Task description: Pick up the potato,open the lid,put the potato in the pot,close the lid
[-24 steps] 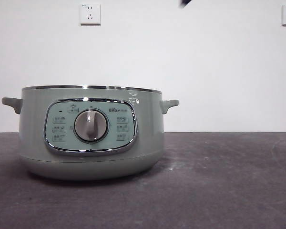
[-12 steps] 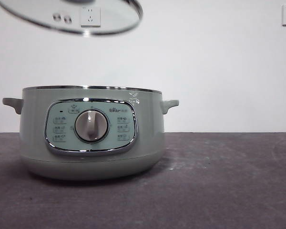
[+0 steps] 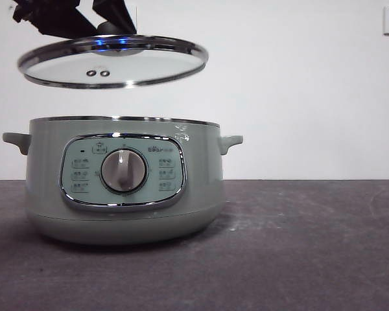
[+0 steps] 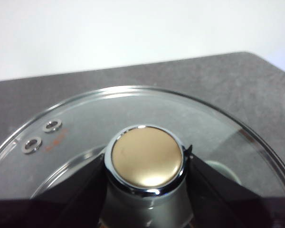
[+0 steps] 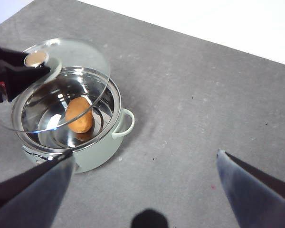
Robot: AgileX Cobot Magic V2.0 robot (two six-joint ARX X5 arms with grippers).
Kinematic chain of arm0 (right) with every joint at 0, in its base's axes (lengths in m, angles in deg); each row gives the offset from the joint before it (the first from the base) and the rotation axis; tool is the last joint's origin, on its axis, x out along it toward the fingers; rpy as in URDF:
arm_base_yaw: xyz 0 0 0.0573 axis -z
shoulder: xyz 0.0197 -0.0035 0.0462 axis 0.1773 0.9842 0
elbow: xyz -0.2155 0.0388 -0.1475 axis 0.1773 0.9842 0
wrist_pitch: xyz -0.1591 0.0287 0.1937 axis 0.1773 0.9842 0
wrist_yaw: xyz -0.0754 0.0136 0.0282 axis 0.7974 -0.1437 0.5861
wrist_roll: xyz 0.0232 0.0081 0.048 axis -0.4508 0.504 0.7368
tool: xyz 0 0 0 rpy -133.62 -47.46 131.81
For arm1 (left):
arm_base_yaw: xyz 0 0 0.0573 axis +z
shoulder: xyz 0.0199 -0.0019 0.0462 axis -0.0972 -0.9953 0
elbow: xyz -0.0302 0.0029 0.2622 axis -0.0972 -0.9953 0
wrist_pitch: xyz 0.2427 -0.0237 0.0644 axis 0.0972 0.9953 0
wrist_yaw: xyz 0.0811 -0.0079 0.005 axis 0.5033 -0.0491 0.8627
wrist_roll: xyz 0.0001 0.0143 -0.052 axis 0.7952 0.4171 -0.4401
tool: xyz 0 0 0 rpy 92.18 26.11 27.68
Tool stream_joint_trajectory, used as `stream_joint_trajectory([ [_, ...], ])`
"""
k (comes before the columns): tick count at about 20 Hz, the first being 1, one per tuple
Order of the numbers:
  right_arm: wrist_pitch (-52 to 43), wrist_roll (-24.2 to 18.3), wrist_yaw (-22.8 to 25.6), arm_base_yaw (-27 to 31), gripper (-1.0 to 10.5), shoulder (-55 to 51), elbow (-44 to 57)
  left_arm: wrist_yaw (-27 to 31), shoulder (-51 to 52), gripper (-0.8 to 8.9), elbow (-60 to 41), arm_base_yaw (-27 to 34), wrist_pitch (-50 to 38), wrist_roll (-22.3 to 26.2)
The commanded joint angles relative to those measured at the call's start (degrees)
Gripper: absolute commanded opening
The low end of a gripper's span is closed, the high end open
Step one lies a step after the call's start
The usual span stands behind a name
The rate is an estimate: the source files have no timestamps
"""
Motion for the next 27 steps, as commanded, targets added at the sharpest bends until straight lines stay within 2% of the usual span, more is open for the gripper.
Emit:
stream_joint_trajectory([
  [1, 0.7, 0.8, 0.2, 0.0, 5.0, -0.2, -0.1, -0.1, -1.3, -0.09, 0.5, -0.4, -2.7, -0.4],
  [14, 0.7, 0.8, 0.2, 0.0, 5.0, -0.2, -0.1, 0.5, -9.2, -0.09, 0.4, -1.6, -3.9, -0.4],
  [21, 0.7, 0.8, 0.2, 0.0, 5.0, -0.2, -0.1, 1.7, -10.4, -0.09, 0.4, -2.4, 2.1, 0.3],
  [25, 0.7, 0.8, 0.2, 0.0, 5.0, -0.2, -0.1, 6.1, -10.4, -0.09, 0.4, -2.4, 5.3, 1.9],
  [27, 0.7, 0.8, 0.2, 0.0, 5.0, -0.2, -0.1, 6.1, -10.4, -0.09, 0.4, -2.3, 6.2, 3.2],
])
